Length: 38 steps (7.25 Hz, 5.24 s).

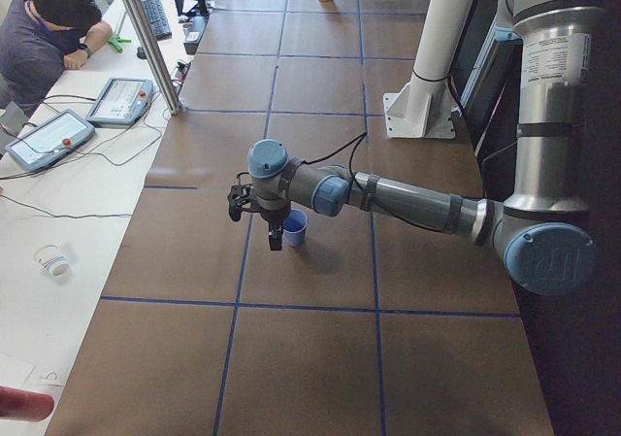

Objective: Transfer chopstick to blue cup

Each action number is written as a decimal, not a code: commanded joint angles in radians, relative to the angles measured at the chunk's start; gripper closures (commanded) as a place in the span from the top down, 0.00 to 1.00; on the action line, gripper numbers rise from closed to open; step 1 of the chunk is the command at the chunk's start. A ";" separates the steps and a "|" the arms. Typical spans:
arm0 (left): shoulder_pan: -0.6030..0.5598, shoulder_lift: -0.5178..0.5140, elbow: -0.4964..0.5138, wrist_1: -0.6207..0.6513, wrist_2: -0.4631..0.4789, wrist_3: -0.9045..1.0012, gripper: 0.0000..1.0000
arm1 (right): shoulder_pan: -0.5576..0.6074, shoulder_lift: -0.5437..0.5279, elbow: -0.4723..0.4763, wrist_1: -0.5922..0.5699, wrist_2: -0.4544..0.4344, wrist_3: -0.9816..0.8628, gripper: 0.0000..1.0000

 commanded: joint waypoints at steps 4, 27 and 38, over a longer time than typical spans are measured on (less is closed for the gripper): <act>0.176 0.013 0.125 -0.239 0.069 -0.186 1.00 | 0.000 0.005 0.001 0.000 0.000 0.000 1.00; 0.698 -0.852 0.250 0.143 0.378 -0.927 0.08 | -0.017 0.015 0.047 0.006 -0.003 0.000 1.00; 0.695 -0.840 0.264 0.054 0.389 -0.928 1.00 | -0.017 0.015 0.045 0.003 0.009 0.000 1.00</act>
